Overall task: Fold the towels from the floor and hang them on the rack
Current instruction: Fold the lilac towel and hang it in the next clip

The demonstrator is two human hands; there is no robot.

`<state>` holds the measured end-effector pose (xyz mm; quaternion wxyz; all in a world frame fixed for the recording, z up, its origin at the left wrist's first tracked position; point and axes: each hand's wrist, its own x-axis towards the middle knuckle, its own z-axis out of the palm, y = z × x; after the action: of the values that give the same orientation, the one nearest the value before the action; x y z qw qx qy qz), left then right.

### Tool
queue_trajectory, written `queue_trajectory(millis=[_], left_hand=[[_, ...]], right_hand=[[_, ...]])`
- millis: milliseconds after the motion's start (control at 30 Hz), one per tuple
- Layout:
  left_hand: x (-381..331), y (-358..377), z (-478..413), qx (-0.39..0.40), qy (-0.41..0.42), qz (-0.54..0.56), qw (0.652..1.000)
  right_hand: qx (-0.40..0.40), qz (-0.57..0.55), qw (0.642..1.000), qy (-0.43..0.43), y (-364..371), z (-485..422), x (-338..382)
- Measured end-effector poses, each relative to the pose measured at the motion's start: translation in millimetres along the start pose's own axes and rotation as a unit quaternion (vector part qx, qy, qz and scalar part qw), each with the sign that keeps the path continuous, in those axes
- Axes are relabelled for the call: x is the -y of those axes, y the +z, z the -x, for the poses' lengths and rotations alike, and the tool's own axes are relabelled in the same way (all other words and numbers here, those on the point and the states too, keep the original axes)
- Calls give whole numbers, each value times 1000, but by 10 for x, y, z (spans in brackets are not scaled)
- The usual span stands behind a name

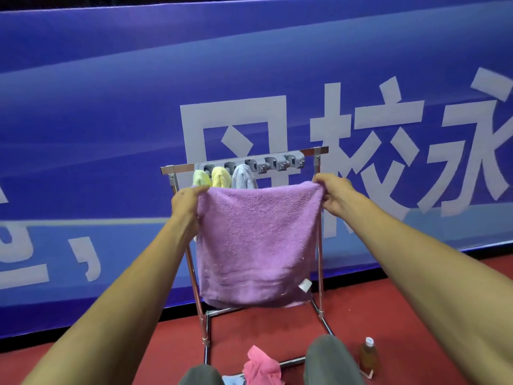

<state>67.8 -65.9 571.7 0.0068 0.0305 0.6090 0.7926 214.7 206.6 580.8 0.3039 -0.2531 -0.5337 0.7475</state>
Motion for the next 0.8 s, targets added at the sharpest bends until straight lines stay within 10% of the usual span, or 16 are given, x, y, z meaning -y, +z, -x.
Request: queue_trajectory(millis=[233,467,800], left_hand=[[72,-55,-71,-27,19,-16,999],[63,-89,-78,-115,-6,-10,993],[49,-125,-116,-94,49,1,994]], right_hand=[[-26,-35,999,-29,0,-49,-54],[26,189,976,-108,-3,-122,-35],[37,546,806,-226,36,-138,-106]])
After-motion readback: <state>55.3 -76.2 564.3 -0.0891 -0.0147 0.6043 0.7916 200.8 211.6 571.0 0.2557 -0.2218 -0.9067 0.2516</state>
